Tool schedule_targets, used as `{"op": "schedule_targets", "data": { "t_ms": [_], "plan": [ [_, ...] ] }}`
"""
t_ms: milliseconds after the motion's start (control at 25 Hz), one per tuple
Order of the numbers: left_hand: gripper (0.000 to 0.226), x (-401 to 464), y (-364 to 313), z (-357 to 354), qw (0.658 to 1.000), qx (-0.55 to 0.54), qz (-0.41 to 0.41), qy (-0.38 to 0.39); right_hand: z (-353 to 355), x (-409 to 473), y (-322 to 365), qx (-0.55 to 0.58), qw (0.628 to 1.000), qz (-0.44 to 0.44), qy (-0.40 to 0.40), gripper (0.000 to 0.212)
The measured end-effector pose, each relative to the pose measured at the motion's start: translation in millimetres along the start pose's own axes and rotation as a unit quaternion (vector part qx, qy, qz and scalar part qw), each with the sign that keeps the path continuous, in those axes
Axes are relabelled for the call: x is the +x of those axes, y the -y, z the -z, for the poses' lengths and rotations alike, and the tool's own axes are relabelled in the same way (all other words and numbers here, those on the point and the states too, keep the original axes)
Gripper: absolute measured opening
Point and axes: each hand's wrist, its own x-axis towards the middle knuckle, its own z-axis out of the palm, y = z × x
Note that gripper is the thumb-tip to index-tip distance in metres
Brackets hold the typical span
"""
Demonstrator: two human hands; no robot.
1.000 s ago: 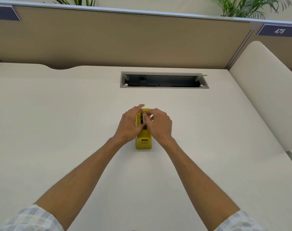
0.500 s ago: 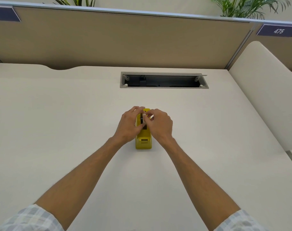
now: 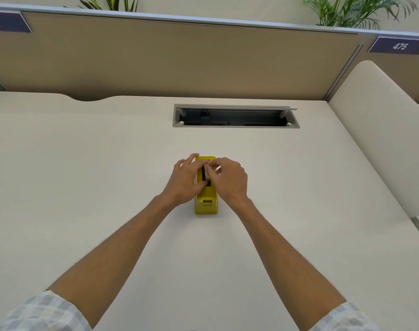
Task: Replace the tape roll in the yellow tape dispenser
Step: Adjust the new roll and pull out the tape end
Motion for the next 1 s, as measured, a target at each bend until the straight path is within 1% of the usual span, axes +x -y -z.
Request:
{"op": "schedule_targets", "data": {
  "t_ms": [240,440,640,1000],
  "plan": [
    [0.053,3.9,2.7,2.7,0.999,0.014,-0.002,0.032,-0.3,-2.1,-1.2,0.010,1.000,0.019,0.000,0.023],
    [0.048,5.5,1.7,4.2,0.999,0.009,-0.011,0.038,-0.6,-3.9,-2.0,0.015,0.999,0.035,0.002,0.020],
    [0.040,6.7,1.0,5.2,0.999,0.007,-0.019,0.031,-0.4,-7.4,-1.5,-0.010,0.998,0.068,-0.004,0.019],
    [0.050,11.1,5.9,1.5,0.998,0.040,-0.030,0.041,1.1,-3.9,-4.4,-0.025,0.996,0.084,0.004,0.018]
  ]
}}
